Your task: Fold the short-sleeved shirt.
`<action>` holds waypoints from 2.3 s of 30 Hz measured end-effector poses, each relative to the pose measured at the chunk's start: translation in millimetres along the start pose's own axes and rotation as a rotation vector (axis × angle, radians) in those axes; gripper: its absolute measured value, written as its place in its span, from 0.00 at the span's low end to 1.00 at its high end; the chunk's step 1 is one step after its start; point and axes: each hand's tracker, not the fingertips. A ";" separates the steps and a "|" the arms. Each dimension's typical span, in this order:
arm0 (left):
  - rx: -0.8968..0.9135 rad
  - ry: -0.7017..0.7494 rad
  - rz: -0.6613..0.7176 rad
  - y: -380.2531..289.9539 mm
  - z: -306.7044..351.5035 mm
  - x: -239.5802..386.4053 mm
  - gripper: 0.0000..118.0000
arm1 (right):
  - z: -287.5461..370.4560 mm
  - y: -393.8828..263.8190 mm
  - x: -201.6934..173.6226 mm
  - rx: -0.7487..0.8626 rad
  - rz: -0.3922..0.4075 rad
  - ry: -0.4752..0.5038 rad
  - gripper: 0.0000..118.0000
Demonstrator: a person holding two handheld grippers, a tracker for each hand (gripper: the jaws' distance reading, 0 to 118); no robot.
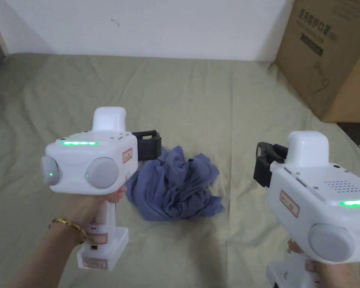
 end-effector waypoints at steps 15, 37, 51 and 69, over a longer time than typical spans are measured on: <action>0.259 0.271 -0.046 -8.9 86.7 -27.5 0.00 | 7.1 25.6 -21.8 0.106 0.015 0.018 0.00; -0.162 0.084 0.175 9.9 -23.0 -49.2 0.96 | -25.6 14.3 -19.6 0.025 0.032 0.028 0.00; -0.692 0.168 0.134 -61.5 -165.6 -50.6 0.96 | -67.4 -12.1 -13.6 -0.133 0.087 0.046 0.00; -0.606 0.158 0.004 -67.8 -169.6 -48.3 0.03 | -77.4 -18.4 0.2 -0.171 0.020 0.026 0.00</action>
